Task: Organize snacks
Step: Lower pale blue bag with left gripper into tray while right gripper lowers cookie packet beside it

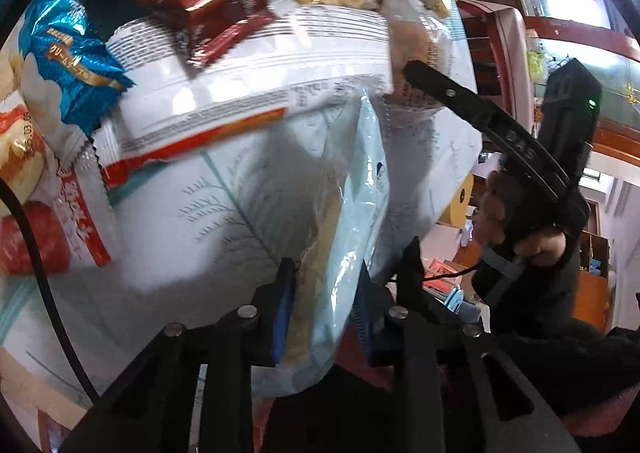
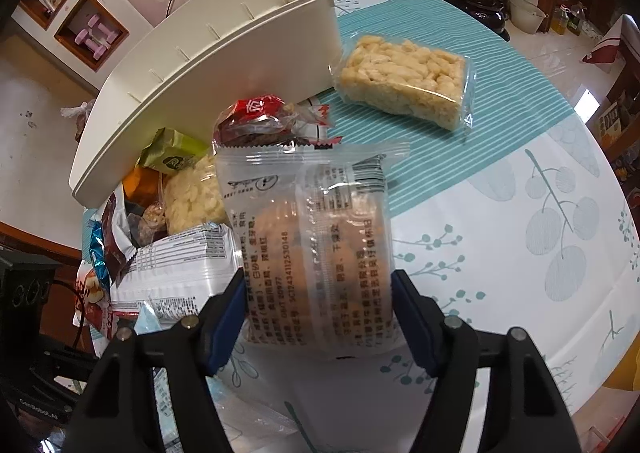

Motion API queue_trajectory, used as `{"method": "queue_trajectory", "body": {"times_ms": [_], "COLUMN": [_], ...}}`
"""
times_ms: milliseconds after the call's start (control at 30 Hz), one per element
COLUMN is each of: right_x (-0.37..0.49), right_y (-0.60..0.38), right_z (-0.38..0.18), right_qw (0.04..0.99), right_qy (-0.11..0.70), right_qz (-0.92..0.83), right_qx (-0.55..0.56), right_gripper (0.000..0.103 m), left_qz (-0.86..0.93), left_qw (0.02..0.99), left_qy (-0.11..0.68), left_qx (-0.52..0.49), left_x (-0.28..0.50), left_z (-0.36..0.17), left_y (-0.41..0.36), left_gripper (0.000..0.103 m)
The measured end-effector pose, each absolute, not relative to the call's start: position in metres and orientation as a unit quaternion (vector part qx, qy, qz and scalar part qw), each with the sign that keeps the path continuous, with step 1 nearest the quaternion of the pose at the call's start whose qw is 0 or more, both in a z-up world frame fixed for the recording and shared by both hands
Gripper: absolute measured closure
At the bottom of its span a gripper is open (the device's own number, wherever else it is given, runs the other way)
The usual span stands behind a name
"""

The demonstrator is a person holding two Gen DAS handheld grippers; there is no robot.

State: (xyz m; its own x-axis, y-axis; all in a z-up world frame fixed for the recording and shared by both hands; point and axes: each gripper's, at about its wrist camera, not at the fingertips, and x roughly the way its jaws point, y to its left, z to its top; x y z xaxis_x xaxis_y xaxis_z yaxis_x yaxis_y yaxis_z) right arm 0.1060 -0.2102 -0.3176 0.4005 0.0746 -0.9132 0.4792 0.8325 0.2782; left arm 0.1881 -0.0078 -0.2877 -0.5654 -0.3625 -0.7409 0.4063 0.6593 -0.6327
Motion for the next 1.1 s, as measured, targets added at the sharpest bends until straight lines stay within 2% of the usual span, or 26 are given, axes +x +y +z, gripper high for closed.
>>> {"method": "queue_trajectory", "body": {"times_ms": [433, 667, 1100], "right_x": [0.086, 0.082, 0.118], "right_y": [-0.221, -0.229, -0.256], "right_z": [-0.292, -0.257, -0.185], "right_qw": [0.788, 0.797, 0.830], "right_qy": [0.545, 0.543, 0.524], "right_qz": [-0.115, -0.091, -0.036], "right_qx": [0.262, 0.248, 0.188], "right_gripper": [0.035, 0.034, 0.034], "left_qz": [-0.430, -0.437, -0.409], "left_qw": [0.489, 0.511, 0.613], "left_qy": [0.759, 0.740, 0.667], "left_qx": [-0.013, -0.030, -0.113], "left_x": [0.171, 0.178, 0.205], "left_z": [-0.236, -0.189, -0.104], "left_y": [-0.016, -0.013, 0.001], "left_gripper": [0.083, 0.083, 0.084]}}
